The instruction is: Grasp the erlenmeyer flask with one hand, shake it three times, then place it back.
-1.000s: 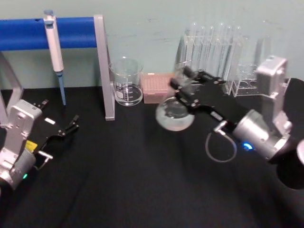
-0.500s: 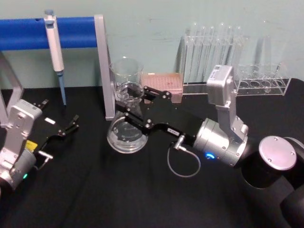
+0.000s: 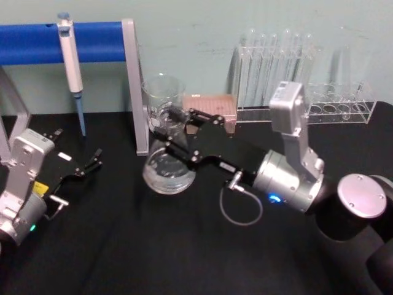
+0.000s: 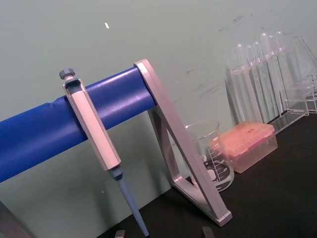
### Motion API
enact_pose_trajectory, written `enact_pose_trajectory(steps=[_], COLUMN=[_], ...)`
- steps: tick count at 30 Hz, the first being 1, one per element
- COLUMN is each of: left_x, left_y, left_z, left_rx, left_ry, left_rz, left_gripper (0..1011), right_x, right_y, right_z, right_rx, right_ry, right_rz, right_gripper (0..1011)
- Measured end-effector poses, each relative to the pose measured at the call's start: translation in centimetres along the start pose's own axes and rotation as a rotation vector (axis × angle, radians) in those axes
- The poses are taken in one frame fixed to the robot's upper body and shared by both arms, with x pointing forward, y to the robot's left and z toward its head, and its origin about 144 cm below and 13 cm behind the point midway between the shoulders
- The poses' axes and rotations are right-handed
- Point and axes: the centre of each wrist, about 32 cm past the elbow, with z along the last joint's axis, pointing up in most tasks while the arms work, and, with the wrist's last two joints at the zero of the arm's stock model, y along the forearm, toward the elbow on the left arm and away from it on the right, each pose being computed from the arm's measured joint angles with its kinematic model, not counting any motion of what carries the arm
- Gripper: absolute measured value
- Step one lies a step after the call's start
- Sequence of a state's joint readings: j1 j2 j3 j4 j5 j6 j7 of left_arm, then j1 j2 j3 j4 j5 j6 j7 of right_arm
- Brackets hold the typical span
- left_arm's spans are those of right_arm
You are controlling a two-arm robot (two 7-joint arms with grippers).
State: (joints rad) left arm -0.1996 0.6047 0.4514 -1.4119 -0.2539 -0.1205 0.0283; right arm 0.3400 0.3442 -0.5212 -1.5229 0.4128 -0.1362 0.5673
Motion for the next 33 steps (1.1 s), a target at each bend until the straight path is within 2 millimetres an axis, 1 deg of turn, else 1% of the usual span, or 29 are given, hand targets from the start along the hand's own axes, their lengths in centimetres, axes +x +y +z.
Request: enact_pose_trajectory(steps=[2, 6, 7, 10, 13, 16, 20, 25, 29, 33], left_x=[0.0, 0.0, 0.0, 0.0, 0.0, 0.0, 0.0, 0.0, 0.0, 0.0], left_y=[0.0, 0.0, 0.0, 0.0, 0.0, 0.0, 0.0, 0.0, 0.0, 0.0], left_z=[0.0, 0.0, 0.0, 0.0, 0.0, 0.0, 0.0, 0.0, 0.0, 0.0], left_rx=[0.000, 0.000, 0.000, 0.000, 0.000, 0.000, 0.000, 0.000, 0.000, 0.000], left_ry=[0.000, 0.000, 0.000, 0.000, 0.000, 0.000, 0.000, 0.000, 0.000, 0.000], left_rz=[0.000, 0.000, 0.000, 0.000, 0.000, 0.000, 0.000, 0.000, 0.000, 0.000], left_gripper=[1001, 1001, 1001, 1001, 1001, 1001, 1001, 1001, 1001, 1001], right_x=[0.3, 1.1, 1.1, 1.7, 1.9, 2.2, 2.3, 2.4, 2.4, 2.4], right_y=[-0.4, -2.2, -2.2, -3.9, -5.1, -6.9, -8.3, -9.7, -9.9, -9.6], right_z=[0.1, 0.5, 0.5, 0.8, 1.0, 1.4, 1.6, 1.7, 1.8, 1.7], right_rx=[0.000, -0.005, -0.005, -0.014, -0.020, -0.028, -0.035, -0.043, -0.046, -0.044], right_ry=[-0.006, -0.032, -0.032, -0.054, -0.065, -0.082, -0.092, -0.101, -0.101, -0.095], right_rz=[-0.025, -0.108, -0.108, -0.189, -0.241, -0.318, -0.376, -0.430, -0.439, -0.425], right_gripper=[457, 457, 457, 457, 457, 457, 457, 457, 457, 457])
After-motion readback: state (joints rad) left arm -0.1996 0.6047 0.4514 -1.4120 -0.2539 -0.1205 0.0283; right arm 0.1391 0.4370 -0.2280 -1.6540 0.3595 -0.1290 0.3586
